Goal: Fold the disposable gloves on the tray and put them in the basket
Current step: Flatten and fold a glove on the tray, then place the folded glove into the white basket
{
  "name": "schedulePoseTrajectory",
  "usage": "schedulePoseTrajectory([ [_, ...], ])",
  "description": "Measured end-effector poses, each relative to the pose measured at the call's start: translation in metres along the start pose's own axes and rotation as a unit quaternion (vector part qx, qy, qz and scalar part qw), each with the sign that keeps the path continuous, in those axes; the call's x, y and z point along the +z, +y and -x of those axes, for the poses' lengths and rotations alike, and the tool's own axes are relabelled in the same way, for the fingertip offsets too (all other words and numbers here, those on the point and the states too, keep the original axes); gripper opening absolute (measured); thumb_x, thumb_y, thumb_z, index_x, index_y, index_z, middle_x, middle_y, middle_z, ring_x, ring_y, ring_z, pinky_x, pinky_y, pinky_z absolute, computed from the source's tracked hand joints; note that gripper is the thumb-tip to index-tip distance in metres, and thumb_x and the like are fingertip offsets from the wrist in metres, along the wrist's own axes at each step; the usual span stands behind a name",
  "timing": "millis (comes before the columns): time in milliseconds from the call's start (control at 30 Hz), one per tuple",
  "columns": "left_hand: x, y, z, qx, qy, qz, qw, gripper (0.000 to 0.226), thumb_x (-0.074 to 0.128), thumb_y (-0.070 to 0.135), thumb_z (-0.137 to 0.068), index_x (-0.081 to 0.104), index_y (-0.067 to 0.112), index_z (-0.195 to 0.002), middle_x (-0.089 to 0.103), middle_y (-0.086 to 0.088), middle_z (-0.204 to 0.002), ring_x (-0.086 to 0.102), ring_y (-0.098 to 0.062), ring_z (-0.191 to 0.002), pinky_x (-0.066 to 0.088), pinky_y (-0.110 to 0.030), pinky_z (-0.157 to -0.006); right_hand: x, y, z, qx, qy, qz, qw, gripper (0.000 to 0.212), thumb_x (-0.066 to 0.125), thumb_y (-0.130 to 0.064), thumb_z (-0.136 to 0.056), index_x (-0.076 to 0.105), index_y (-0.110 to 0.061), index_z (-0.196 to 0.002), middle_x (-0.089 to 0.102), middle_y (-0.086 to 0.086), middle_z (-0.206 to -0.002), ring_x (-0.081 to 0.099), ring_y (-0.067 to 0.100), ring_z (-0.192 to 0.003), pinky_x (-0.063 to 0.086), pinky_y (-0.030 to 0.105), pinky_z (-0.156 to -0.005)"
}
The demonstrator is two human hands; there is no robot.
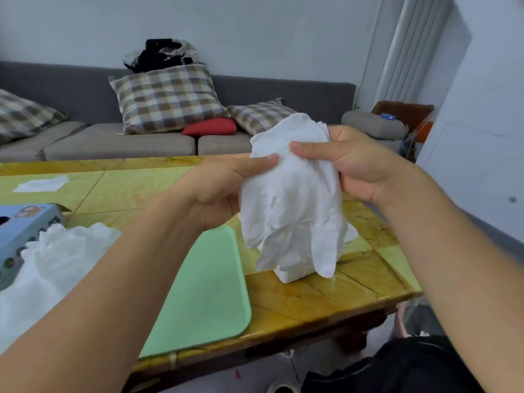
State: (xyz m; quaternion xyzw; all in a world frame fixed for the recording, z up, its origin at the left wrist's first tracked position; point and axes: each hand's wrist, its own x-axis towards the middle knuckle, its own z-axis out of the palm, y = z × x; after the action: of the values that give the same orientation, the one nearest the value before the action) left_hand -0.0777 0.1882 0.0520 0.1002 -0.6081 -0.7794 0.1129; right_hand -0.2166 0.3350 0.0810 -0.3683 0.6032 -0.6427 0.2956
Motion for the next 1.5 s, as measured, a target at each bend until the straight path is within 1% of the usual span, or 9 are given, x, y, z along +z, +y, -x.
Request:
schedulePoseTrajectory([
  [200, 0.002, -0.012, -0.045, -0.012, 0.078, -0.041, 0.996, 0.026, 0.068, 0.024, -0.095, 0.072, 0.009, -0.116, 0.077, -0.005, -0.106, 0.075, -0.019, -0.094, 0.059, -0.03, -0.075, -0.031, 0.018, -0.03, 0.064, 0.017, 0.0, 0.998, 0.025, 0.072, -0.008, -0.087, 0.072, -0.003, -0.112, 0.076, 0.016, -0.108, 0.075, 0.027, -0.098, 0.062, 0.036, -0.078],
  [433, -0.019, 0.026, -0.1, 0.181, 0.094, -0.093, 0.975, 0.009, 0.077, 0.015, -0.086, 0.071, 0.012, -0.092, 0.075, -0.004, -0.094, 0.071, -0.015, -0.08, 0.056, -0.026, -0.067, -0.045, 0.016, -0.083, -0.174, 0.092, 0.014, 0.98, 0.019, 0.08, -0.016, -0.078, 0.074, -0.011, -0.096, 0.078, 0.008, -0.098, 0.075, 0.024, -0.093, 0.06, 0.039, -0.087],
  [633, -0.046, -0.04, -0.122, 0.148, 0.105, -0.296, 0.938, 0.012, 0.083, 0.005, -0.079, 0.071, 0.005, -0.082, 0.07, 0.001, -0.07, 0.061, -0.005, -0.059, 0.05, -0.019, -0.057, -0.069, 0.088, -0.108, -0.128, 0.048, 0.104, 0.985, 0.029, 0.076, 0.005, -0.08, 0.075, -0.017, -0.098, 0.078, -0.005, -0.094, 0.071, 0.011, -0.09, 0.057, 0.028, -0.081],
  [733, -0.056, -0.081, -0.122, 0.123, 0.047, -0.451, 0.883, 0.012, 0.086, 0.008, -0.074, 0.075, 0.006, -0.079, 0.062, 0.003, -0.063, 0.047, -0.007, -0.055, 0.04, -0.022, -0.056, -0.084, 0.13, -0.095, -0.035, -0.015, 0.216, 0.976, 0.024, 0.074, 0.013, -0.081, 0.077, -0.007, -0.095, 0.077, 0.012, -0.098, 0.068, 0.017, -0.089, 0.056, 0.041, -0.088],
  [833, -0.052, -0.096, -0.12, 0.099, -0.015, -0.551, 0.828, 0.012, 0.082, 0.006, -0.075, 0.08, 0.015, -0.081, 0.072, 0.006, -0.074, 0.059, -0.007, -0.064, 0.05, -0.025, -0.063, -0.09, 0.144, -0.083, 0.005, -0.092, 0.332, 0.939, 0.01, 0.08, 0.007, -0.078, 0.074, 0.003, -0.086, 0.072, 0.015, -0.084, 0.061, 0.017, -0.079, 0.054, 0.039, -0.078],
  [967, -0.036, -0.084, -0.121, 0.057, -0.082, -0.657, 0.747, 0.022, 0.083, 0.011, -0.077, 0.08, 0.015, -0.098, 0.071, 0.01, -0.089, 0.063, -0.005, -0.084, 0.045, -0.006, -0.067, -0.081, 0.143, -0.07, 0.039, -0.167, 0.46, 0.871, 0.01, 0.084, -0.01, -0.078, 0.078, -0.01, -0.086, 0.074, 0.01, -0.085, 0.063, 0.014, -0.074, 0.053, 0.036, -0.073],
  [1133, -0.01, -0.07, -0.124, -0.047, -0.187, -0.724, 0.662, 0.038, 0.082, 0.026, -0.082, 0.073, 0.022, -0.118, 0.071, 0.008, -0.116, 0.062, -0.008, -0.098, 0.05, -0.023, -0.091, -0.08, 0.135, -0.066, 0.06, -0.183, 0.512, 0.837, 0.029, 0.07, -0.001, -0.081, 0.073, -0.026, -0.068, 0.062, -0.007, -0.06, 0.048, 0.009, -0.056, 0.043, 0.031, -0.058],
  [1300, 0.004, -0.071, -0.124, -0.097, -0.251, -0.746, 0.61, 0.042, 0.062, 0.017, -0.097, 0.062, 0.039, -0.133, 0.066, 0.009, -0.125, 0.06, -0.014, -0.115, 0.047, -0.024, -0.094, -0.071, 0.105, -0.063, 0.155, -0.248, 0.574, 0.765, 0.047, 0.057, 0.003, -0.084, 0.077, -0.031, -0.107, 0.063, -0.032, -0.06, 0.055, -0.011, -0.055, 0.041, 0.012, -0.058],
  [1500, 0.01, -0.073, -0.121, -0.099, -0.275, -0.759, 0.582, 0.043, 0.049, 0.013, -0.103, 0.058, 0.043, -0.132, 0.054, 0.006, -0.122, 0.056, -0.02, -0.117, 0.047, -0.036, -0.102, -0.054, 0.111, -0.089, 0.044, -0.059, 0.491, 0.868, 0.011, 0.071, -0.02, -0.087, 0.082, -0.023, -0.087, 0.075, -0.006, -0.091, 0.07, 0.017, -0.09, 0.055, 0.028, -0.073],
])
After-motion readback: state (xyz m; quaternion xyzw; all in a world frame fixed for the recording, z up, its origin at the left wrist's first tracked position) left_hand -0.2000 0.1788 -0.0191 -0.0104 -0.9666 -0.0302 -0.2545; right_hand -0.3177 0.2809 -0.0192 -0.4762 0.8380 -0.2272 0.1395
